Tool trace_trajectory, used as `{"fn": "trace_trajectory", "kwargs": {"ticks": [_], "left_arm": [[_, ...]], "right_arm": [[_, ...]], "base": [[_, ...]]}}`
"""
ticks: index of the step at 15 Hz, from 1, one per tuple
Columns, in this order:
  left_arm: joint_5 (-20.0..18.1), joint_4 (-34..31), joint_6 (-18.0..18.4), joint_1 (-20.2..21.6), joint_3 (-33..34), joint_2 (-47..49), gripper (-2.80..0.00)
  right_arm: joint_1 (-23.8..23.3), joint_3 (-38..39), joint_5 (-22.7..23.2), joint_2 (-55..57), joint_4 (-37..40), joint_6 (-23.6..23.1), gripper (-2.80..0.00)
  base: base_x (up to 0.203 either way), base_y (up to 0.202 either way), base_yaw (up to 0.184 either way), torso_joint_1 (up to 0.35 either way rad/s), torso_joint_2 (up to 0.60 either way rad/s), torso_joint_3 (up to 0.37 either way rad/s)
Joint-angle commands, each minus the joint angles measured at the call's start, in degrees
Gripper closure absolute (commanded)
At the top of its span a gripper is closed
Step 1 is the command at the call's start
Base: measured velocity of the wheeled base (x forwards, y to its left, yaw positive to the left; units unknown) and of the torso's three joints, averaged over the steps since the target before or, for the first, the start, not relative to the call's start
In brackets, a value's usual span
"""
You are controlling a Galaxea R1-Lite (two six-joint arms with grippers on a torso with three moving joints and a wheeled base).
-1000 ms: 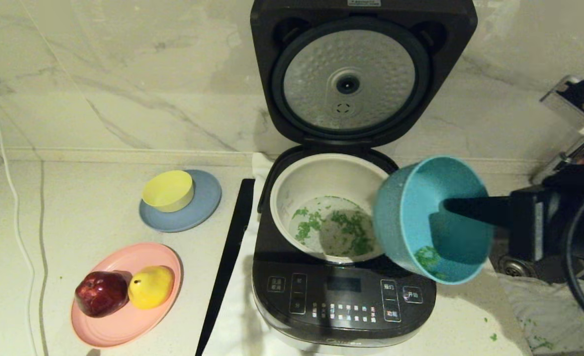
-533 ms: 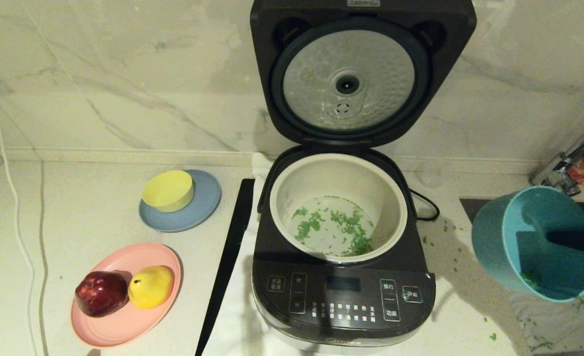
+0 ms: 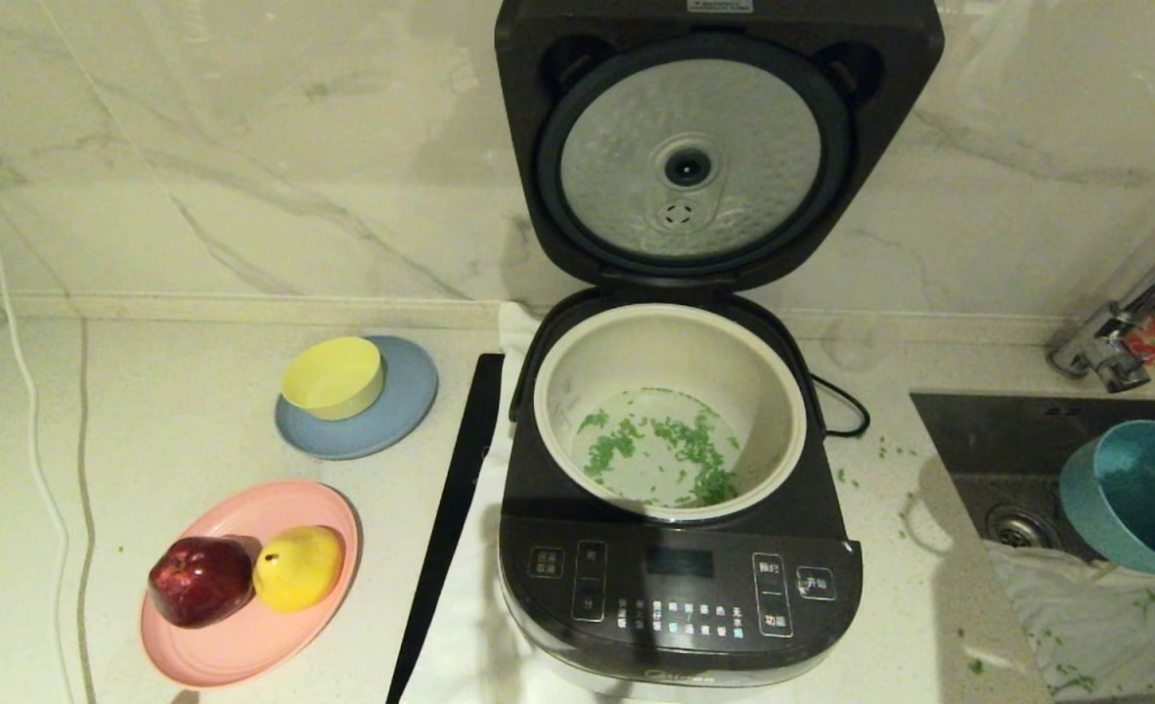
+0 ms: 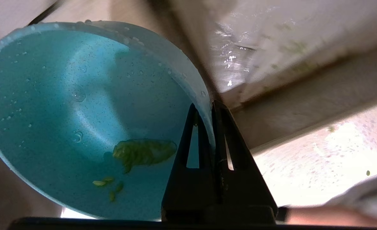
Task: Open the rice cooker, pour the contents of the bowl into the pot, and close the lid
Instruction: Fill a bowl with water from the tap
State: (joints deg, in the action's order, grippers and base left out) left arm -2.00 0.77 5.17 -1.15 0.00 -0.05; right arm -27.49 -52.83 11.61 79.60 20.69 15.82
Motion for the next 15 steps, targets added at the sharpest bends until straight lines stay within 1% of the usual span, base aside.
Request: {"fn": "trace_trajectory", "kwargs": {"ticks": [1, 4, 6, 8, 10, 12, 15], "left_arm": [[-0.02, 0.02, 0.1, 0.0, 0.44, -0.04, 0.0], [-0.02, 0.02, 0.1, 0.0, 0.44, -0.04, 0.0], [-0.02, 0.02, 0.02, 0.0, 0.44, -0.04, 0.0], [-0.02, 0.02, 0.08, 0.0, 0.44, -0.04, 0.0], [-0.02, 0.02, 0.08, 0.0, 0.44, -0.04, 0.0], [-0.02, 0.02, 0.1, 0.0, 0.44, -0.04, 0.0], [-0.02, 0.02, 0.1, 0.0, 0.44, -0.04, 0.0]], "right_arm": [[-11.13, 0.53, 2.8, 13.29, -3.27, 0.03, 0.0], [-19.85, 1.01, 7.16, 21.97, -9.02, -0.2, 0.0], [-24.4, 0.2, 8.07, 26.86, -12.72, -0.23, 0.0], [-28.37, -0.46, 8.37, 30.07, -18.34, 0.11, 0.0], [-30.2, -1.0, 8.42, 32.58, -21.6, 0.45, 0.0], [-31.5, -1.92, 8.48, 33.94, -22.87, 0.52, 0.0], [-31.66, -1.86, 8.95, 34.39, -24.63, 0.61, 0.0]], "base": [[0.0, 0.0, 0.0, 0.0, 0.0, 0.0], [0.0, 0.0, 0.0, 0.0, 0.0, 0.0], [0.0, 0.0, 0.0, 0.0, 0.0, 0.0], [0.0, 0.0, 0.0, 0.0, 0.0, 0.0], [0.0, 0.0, 0.0, 0.0, 0.0, 0.0], [0.0, 0.0, 0.0, 0.0, 0.0, 0.0], [0.0, 0.0, 0.0, 0.0, 0.0, 0.0]]}}
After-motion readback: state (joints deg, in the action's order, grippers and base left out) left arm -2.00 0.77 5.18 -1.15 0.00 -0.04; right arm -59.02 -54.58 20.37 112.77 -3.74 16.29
